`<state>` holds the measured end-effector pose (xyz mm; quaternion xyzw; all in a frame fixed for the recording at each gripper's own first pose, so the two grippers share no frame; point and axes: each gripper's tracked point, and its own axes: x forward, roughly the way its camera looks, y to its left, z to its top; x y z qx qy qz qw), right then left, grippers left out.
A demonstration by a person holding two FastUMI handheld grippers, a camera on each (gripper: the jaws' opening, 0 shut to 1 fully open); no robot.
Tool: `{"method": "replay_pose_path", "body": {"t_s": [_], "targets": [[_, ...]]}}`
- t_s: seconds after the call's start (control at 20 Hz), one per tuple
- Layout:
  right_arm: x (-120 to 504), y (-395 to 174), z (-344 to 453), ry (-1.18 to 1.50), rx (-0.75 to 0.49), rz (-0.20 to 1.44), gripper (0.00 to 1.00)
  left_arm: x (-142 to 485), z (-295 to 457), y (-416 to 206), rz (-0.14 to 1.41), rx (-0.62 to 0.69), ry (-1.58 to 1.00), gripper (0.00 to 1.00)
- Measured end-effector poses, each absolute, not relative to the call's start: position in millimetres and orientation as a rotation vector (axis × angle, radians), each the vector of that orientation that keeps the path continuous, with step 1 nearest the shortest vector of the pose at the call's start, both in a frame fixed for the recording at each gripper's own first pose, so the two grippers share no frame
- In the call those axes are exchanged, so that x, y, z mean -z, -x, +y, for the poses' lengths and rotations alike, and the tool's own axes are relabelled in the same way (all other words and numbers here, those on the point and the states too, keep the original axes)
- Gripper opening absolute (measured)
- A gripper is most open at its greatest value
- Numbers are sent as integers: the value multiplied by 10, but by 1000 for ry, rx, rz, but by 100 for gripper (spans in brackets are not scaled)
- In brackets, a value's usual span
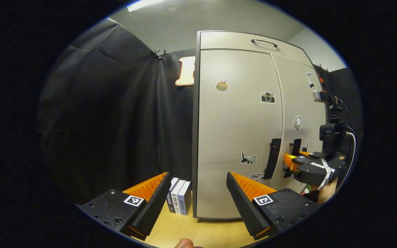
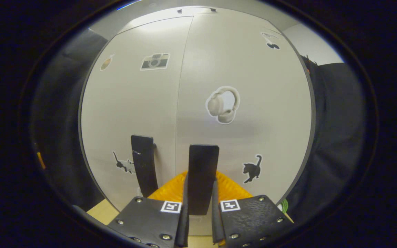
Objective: Open the right door of the double-door shoe cabinet with the right hand, and open the left door with the left hand.
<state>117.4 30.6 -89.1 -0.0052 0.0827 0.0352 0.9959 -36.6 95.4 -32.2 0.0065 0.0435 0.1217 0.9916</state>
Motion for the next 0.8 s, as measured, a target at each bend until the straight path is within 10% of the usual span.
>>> {"method": "replay_pose_path", "body": {"t_s": [0.8], "targets": [[867, -732, 146, -59, -158, 169, 10, 287, 808, 602, 94, -201, -18, 99]]}}
